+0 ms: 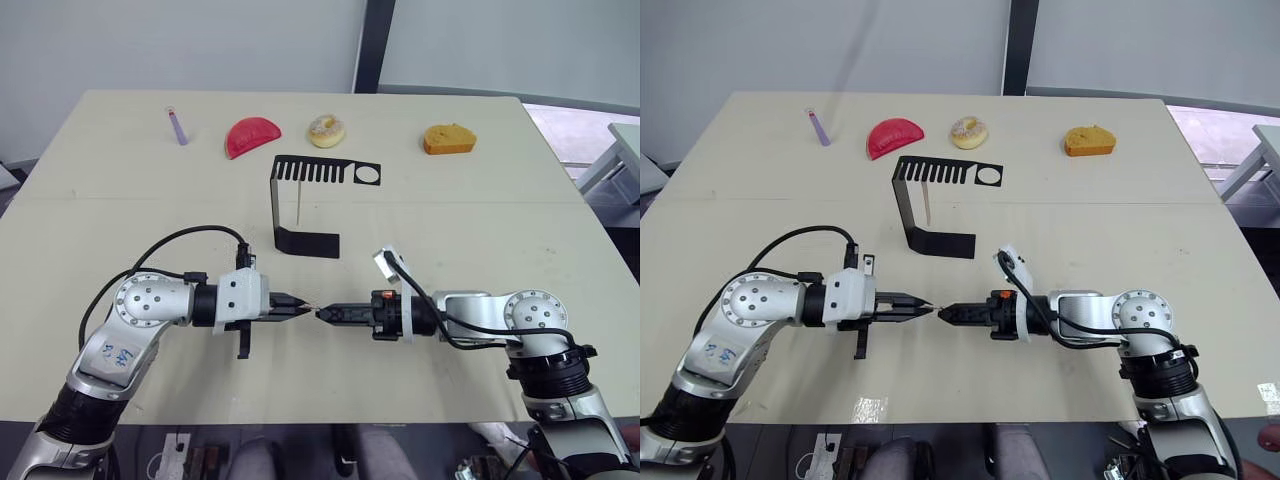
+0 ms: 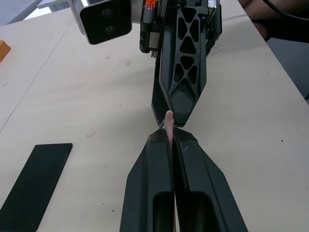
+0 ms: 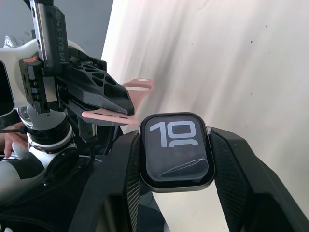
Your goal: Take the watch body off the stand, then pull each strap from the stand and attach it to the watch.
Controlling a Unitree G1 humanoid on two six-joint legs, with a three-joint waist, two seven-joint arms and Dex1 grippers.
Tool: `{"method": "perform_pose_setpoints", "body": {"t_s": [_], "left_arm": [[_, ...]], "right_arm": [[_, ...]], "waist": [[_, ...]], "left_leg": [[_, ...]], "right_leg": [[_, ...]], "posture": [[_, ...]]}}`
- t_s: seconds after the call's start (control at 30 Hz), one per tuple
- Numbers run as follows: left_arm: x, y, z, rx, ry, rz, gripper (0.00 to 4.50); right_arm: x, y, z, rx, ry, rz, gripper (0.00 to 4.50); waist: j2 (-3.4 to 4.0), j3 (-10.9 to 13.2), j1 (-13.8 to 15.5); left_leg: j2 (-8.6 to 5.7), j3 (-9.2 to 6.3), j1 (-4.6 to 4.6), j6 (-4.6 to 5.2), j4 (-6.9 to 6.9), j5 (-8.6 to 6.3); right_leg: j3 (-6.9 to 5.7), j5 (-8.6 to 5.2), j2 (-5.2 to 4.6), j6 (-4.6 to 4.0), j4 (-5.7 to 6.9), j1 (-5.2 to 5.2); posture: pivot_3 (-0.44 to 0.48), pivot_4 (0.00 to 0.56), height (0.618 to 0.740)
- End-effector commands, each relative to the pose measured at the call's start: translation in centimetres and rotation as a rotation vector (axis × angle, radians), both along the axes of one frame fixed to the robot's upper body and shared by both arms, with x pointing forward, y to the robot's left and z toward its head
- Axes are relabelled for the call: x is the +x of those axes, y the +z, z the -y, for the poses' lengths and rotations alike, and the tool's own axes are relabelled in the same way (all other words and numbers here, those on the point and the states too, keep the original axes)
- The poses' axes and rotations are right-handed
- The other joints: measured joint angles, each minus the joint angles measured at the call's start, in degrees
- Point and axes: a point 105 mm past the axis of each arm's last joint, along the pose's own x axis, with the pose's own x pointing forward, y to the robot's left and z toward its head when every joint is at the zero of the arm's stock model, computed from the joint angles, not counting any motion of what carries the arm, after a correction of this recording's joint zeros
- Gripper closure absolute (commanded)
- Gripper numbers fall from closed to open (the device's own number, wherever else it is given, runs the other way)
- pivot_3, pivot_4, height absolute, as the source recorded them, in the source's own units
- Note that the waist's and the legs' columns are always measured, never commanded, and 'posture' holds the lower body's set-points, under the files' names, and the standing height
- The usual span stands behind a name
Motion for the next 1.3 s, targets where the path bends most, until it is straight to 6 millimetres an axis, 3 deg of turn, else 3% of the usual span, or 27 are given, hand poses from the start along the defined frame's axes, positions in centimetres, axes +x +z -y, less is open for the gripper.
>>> {"method": "perform_pose_setpoints", "body": {"t_s": [0.03,1.3], "left_arm": [[-0.07,0.39,0.14,0.0,-0.005,0.026,4.5],[0.03,-0.07,0.71,0.023,-0.013,0.039,4.5]], "right_arm": [[-0.4,1.04,-0.16,0.029,0.017,0.029,2.9],[-0.41,1.17,-0.48,0.037,0.02,0.027,2.9]], "waist": [[0.0,0.0,0.0],[0.0,0.0,0.1]], "left_leg": [[0.0,0.0,0.0,0.0,0.01,0.0],[-0.01,0.0,-0.01,0.0,0.02,0.0]], "right_leg": [[0.0,0.0,0.0,0.0,0.0,0.0],[0.01,0.0,-0.01,0.0,0.0,0.0]], "posture": [[0.0,0.15,0.74],[0.0,0.15,0.74]]}}
